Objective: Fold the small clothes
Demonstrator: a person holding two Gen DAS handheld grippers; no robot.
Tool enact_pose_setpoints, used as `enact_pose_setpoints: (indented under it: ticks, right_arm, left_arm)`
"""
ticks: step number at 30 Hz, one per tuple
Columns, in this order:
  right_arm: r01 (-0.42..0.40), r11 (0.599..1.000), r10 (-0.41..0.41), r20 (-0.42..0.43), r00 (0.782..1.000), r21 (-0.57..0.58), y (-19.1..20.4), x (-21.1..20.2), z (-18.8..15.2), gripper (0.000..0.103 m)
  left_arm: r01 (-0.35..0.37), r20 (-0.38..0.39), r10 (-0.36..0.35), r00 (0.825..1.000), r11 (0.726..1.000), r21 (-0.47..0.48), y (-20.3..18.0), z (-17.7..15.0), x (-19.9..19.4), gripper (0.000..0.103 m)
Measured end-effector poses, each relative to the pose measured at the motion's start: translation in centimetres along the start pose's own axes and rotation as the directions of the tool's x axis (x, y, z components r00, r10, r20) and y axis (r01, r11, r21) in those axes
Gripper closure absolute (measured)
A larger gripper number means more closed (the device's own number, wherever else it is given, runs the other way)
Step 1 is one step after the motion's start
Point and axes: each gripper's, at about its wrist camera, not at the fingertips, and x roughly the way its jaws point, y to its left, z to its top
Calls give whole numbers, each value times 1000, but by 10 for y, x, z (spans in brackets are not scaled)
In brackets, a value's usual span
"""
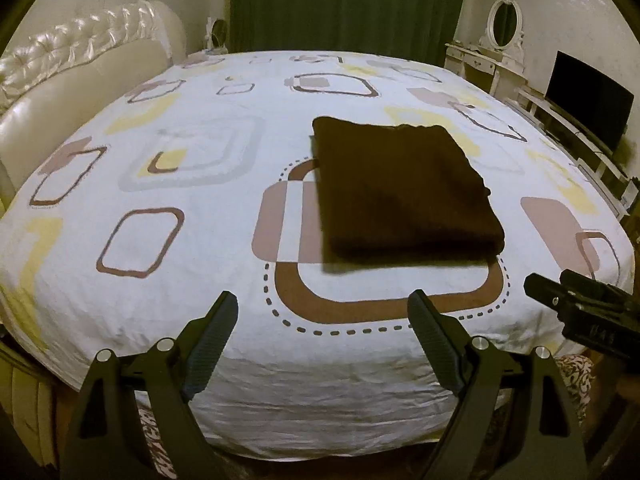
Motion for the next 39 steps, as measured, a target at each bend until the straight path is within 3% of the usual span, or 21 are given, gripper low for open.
enact_pose_setpoints:
  ticks: [39]
  right_arm:
    - [-12, 1000, 12, -37, 999, 10, 1, 12, -6, 15]
  left_arm:
    - [-3, -24, 2, 1000, 1000, -27, 1, 0, 4, 17]
